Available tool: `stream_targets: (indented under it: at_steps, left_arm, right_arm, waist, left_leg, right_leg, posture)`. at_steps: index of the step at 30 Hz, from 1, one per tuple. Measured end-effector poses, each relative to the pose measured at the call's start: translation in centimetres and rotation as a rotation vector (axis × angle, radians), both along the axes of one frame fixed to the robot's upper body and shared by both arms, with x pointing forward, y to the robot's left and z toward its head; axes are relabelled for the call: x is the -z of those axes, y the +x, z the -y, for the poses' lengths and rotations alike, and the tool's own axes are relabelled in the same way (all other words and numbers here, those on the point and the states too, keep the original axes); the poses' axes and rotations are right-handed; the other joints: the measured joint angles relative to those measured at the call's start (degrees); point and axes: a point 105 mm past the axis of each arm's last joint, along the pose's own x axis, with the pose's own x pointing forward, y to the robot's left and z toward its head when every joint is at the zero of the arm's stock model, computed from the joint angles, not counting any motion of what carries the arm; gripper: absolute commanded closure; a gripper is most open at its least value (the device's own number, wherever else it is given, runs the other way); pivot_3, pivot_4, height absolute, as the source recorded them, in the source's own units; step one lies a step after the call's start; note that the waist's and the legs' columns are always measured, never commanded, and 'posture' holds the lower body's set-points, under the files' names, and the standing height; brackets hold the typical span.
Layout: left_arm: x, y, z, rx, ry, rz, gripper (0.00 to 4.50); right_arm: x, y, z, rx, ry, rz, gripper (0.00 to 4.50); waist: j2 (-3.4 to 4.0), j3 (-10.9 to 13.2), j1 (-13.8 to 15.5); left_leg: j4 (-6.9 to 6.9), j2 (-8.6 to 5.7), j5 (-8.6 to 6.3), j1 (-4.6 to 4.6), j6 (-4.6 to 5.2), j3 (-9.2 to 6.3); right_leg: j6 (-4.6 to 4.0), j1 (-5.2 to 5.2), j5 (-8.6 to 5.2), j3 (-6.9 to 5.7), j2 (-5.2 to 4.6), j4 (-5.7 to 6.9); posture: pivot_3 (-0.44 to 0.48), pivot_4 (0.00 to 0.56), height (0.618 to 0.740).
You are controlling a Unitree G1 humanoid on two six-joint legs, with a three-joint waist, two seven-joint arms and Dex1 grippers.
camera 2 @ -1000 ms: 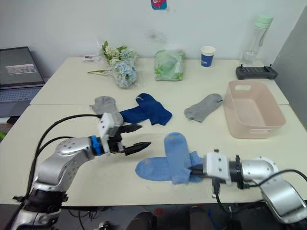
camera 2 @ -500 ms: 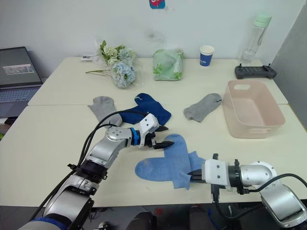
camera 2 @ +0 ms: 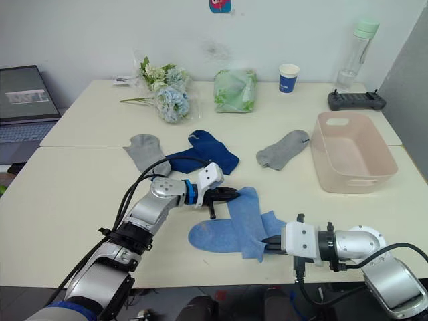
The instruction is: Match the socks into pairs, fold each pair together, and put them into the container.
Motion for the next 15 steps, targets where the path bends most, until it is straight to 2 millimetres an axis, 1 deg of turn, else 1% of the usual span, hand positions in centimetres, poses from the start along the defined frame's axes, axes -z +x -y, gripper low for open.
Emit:
stream_targets:
  at_steps: [2,5,7,8,10,11,15]
  left_arm:
    - [-0.3,0.0,-0.5,-0.026,-0.009,0.022,4.47]
    - [-0.8,-0.4,-2.0,-0.090,-0.025,0.042,4.47]
    - [-1.0,-1.2,-3.3,-0.137,-0.035,0.032,4.47]
    - [-1.2,-1.7,-4.0,-0.168,-0.039,0.025,4.47]
    - [-1.4,-2.4,-4.6,-0.228,-0.040,0.016,4.47]
    - [-1.5,-2.6,-4.6,-0.244,-0.042,0.015,4.47]
    - [-2.0,-3.7,-5.2,-0.352,-0.033,0.024,4.47]
  right_arm:
    - [0.0,0.3,0.2,0.006,0.000,0.007,4.50]
    - [-0.6,1.7,0.7,0.025,-0.002,0.042,4.50]
    - [-1.0,3.0,1.2,0.048,-0.004,0.073,4.50]
    - [-1.2,4.0,1.6,0.062,-0.008,0.094,4.50]
    - [-1.1,5.9,2.4,0.084,-0.027,0.126,4.50]
    - [-1.0,6.3,2.5,0.085,-0.027,0.128,4.50]
    - [-0.5,8.4,2.0,0.050,-0.029,0.145,4.50]
  waist:
    - [0.00,0.0,-0.1]
    - [0.00,0.0,-0.2]
    - [0.00,0.0,-0.4]
    - [0.00,0.0,-0.4]
    - [0.00,0.0,-0.2]
    - [-0.01,0.0,0.0]
    - [-0.02,0.0,0.1]
  left_leg:
    - [0.00,0.01,0.00,0.01,0.00,0.02]
    - [0.00,0.04,0.00,0.02,-0.01,-0.01]
    - [0.00,0.07,0.01,0.04,-0.02,0.01]
    - [0.00,0.08,0.01,0.05,-0.01,0.02]
    - [0.00,0.06,0.00,0.05,0.01,0.00]
    - [0.01,0.05,-0.01,0.03,0.01,-0.03]
    - [0.00,0.04,0.01,0.01,-0.02,0.01]
  right_leg:
    - [0.00,0.00,0.00,0.01,0.00,0.00]
    - [0.00,0.00,0.00,0.05,-0.01,0.01]
    - [-0.01,-0.01,0.01,0.08,-0.01,0.02]
    - [-0.01,0.00,0.01,0.08,-0.01,0.02]
    - [-0.01,0.01,0.01,0.06,-0.03,0.01]
    - [-0.01,0.02,0.01,0.03,-0.04,0.02]
    - [-0.01,0.00,0.01,0.07,-0.07,0.00]
  posture:
    - [0.000,0.150,0.740]
    - [0.000,0.150,0.740]
    - [0.000,0.150,0.740]
    - [0.000,0.150,0.740]
    - [0.000,0.150,0.740]
    - [0.000,0.150,0.740]
    - [0.000,0.150,0.740]
